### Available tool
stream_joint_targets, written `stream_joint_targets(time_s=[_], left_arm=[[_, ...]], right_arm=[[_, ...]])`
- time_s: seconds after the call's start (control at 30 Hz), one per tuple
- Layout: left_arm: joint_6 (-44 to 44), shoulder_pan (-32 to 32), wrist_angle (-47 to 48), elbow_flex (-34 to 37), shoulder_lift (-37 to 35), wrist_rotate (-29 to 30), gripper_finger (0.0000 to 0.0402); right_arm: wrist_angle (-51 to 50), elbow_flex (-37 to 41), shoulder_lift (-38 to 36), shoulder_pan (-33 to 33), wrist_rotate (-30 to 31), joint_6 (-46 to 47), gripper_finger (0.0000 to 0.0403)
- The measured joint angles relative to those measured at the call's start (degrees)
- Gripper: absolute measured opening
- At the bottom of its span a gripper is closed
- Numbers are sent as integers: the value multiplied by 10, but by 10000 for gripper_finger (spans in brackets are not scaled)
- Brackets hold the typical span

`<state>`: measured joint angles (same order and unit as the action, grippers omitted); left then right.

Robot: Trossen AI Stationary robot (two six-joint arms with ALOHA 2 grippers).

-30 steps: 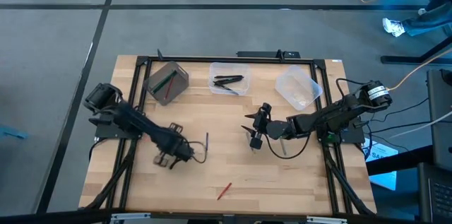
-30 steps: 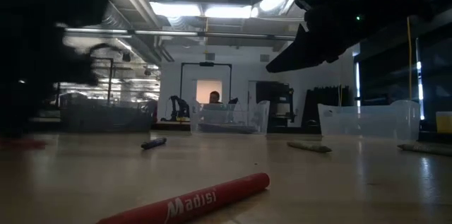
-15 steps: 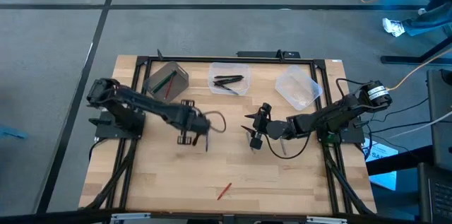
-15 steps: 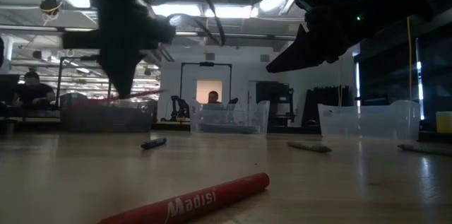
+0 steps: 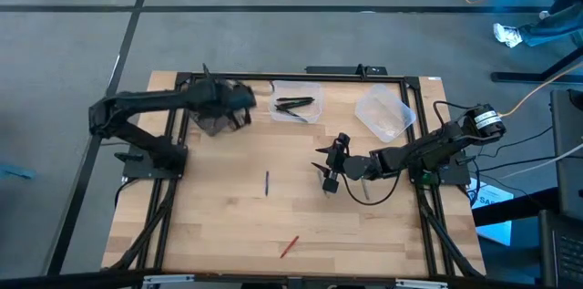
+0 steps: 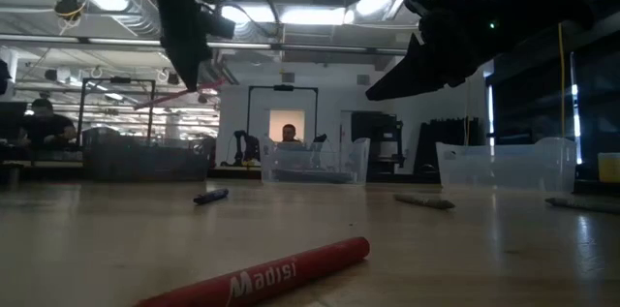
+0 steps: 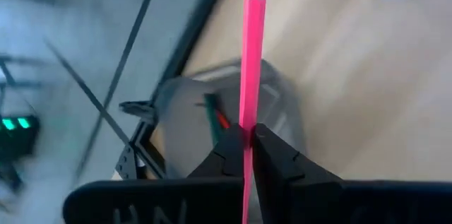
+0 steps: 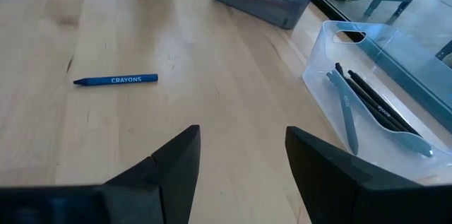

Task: Sort crayons/erasers/pens/pencils in bins
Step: Put the pink pencil into the black bin

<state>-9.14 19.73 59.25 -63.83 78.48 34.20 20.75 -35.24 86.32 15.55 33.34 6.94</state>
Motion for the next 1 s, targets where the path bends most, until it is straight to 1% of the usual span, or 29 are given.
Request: stream_joint_targets(time_s=[0.07, 0.17, 0.3, 0.43, 0.6, 0.7, 0.77, 0.87, 1.0], left_arm=[[-12, 39, -22, 1, -2, 0, 4], [-6, 88, -59, 17, 0, 0, 2], [0, 139, -106, 70, 3, -13, 4], [-26, 176, -132, 129, 3, -49, 5], [-44, 197, -168, 187, 3, -86, 6], [-50, 207, -192, 206, 3, -103, 7], [-50, 212, -200, 214, 3, -125, 10], [-50, 222, -209, 216, 3, -155, 22], [-45, 230, -209, 217, 3, -158, 48]], right_arm=[[0, 0, 0, 0, 0, 0, 213], [-1, 0, 0, 0, -2, 0, 213], [-6, 0, 0, 2, -5, 1, 213], [-13, 0, 0, 4, -5, 1, 213], [-18, 0, 0, 4, -4, 1, 213], [-18, 0, 0, 4, -4, 1, 213], [-18, 0, 0, 4, -4, 1, 213], [-17, 0, 0, 4, -4, 1, 213], [-17, 0, 0, 4, -4, 1, 213]])
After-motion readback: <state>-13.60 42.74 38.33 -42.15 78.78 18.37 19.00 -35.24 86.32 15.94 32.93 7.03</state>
